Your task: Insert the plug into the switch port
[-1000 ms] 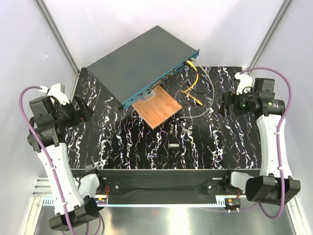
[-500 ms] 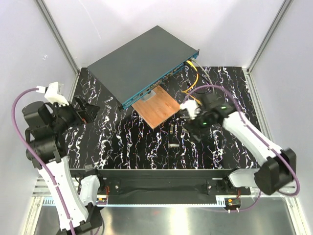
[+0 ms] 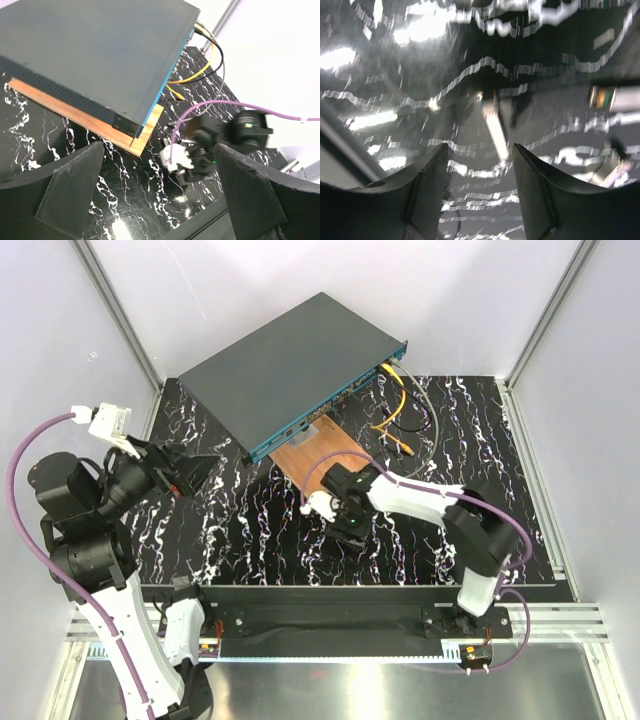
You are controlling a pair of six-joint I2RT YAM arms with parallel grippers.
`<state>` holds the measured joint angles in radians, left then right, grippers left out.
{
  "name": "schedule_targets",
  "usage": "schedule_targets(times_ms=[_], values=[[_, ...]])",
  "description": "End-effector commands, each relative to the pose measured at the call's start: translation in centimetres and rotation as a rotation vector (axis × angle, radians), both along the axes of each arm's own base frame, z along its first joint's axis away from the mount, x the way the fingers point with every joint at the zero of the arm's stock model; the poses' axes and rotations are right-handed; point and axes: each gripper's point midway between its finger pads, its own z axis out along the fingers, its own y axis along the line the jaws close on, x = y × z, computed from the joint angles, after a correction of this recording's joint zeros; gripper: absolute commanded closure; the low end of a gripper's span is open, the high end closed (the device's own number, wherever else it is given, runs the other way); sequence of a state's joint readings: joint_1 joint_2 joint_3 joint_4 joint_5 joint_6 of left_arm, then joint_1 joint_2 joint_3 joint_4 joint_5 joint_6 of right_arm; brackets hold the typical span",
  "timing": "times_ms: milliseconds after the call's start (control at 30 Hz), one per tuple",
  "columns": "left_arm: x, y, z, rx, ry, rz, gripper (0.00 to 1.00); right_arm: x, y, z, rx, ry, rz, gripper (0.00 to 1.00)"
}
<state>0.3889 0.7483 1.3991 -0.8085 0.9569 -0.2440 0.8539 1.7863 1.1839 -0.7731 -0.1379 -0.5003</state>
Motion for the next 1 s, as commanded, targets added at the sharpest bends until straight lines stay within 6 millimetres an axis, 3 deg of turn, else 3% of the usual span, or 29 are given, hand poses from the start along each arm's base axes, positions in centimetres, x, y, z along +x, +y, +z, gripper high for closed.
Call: schedule_targets(times_ms=[0, 233, 600, 667, 800, 867, 967], values=[[-0.6, -0.8, 1.6, 0.046, -0.077, -0.065, 0.01, 2.5, 3.3, 0.8, 0.039, -0.103, 0.065, 0.41], [-0.3, -0.4, 1.4, 0.055, -0.070, -0.046, 0.01, 2.4, 4.2, -0.5, -0.007, -0.098, 0.109, 0.50], [0.1, -0.4, 2.0, 0.054, -0.084, -0.054, 0.01, 1.6, 2.7, -1.0, -0.054, -0.079, 0.186, 0.52], [0.2, -0.3, 2.2, 0.053, -0.090, -0.054, 0.01, 1.6, 2.6, -1.1, -0.058, -0.087, 0.203, 0.59], [0.7, -0.2, 2.5, 0.050, -0.095, -0.052, 0.01, 1.5, 2.3, -0.8, -0.052, -0.098, 0.222, 1.00], [0.7, -0.1, 3.0, 0.051, -0.102, -0.050, 0.01, 1.3, 2.0, 0.2, -0.042, -0.118, 0.244, 1.00], [0.8, -0.2, 3.8, 0.052, -0.112, -0.065, 0.02, 1.6, 1.6, 4.6, 0.041, -0.237, 0.315, 1.00]])
